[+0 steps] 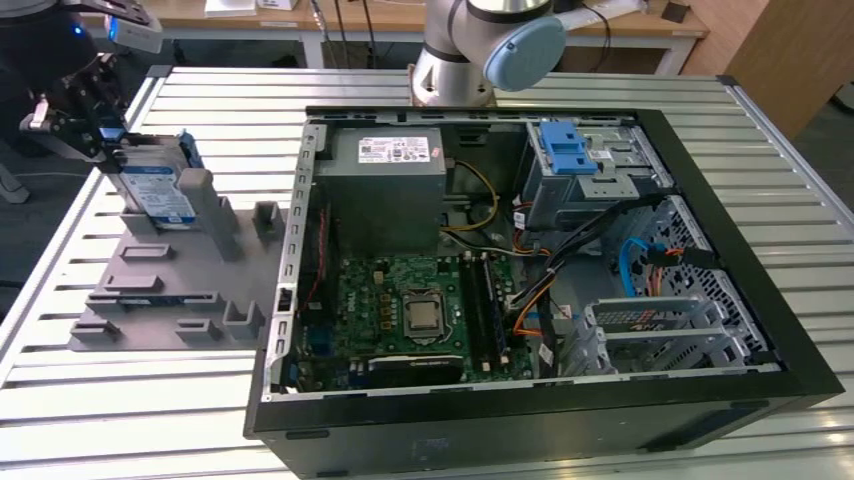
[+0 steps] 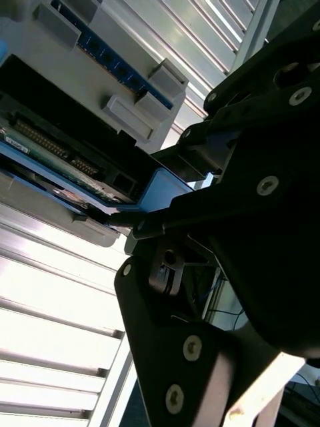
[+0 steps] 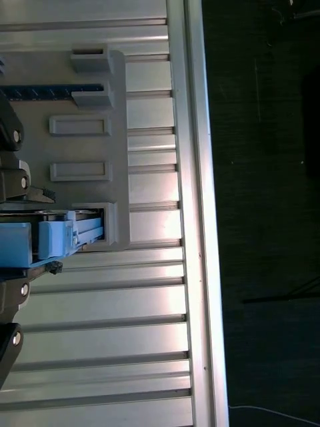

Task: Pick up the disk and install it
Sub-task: 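Pick up the disk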

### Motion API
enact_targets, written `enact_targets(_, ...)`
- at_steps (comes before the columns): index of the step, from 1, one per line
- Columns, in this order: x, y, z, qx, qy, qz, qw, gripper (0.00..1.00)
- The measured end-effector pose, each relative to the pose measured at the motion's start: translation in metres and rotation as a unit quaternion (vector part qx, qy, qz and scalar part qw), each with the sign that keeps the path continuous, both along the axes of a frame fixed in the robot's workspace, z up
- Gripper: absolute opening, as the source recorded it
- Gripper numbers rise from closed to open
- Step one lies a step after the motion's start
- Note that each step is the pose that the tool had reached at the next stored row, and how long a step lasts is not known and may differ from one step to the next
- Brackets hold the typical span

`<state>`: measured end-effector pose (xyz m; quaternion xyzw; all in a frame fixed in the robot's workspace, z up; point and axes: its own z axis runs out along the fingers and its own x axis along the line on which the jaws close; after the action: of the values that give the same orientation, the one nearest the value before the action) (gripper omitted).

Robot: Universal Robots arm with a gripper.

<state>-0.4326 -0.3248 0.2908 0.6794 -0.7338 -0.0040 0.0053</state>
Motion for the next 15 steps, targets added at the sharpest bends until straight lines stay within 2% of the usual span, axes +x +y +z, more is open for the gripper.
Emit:
enact_targets(9,0.0000,0.0000,0.0000,0.0000,-0.0003,0.000,1.0000,0.44)
enact_targets(10,0.0001,0.0000,0.0003,0.0001,-0.0004,0.000,1.0000,0.43)
enact_targets(11,0.0001,0.0000,0.0005,0.0001,-0.0004,0.000,1.0000,0.36)
enact_targets(15,0.0000,0.0000,0.0007,0.0000,-0.0004,0.000,1.0000,0.36)
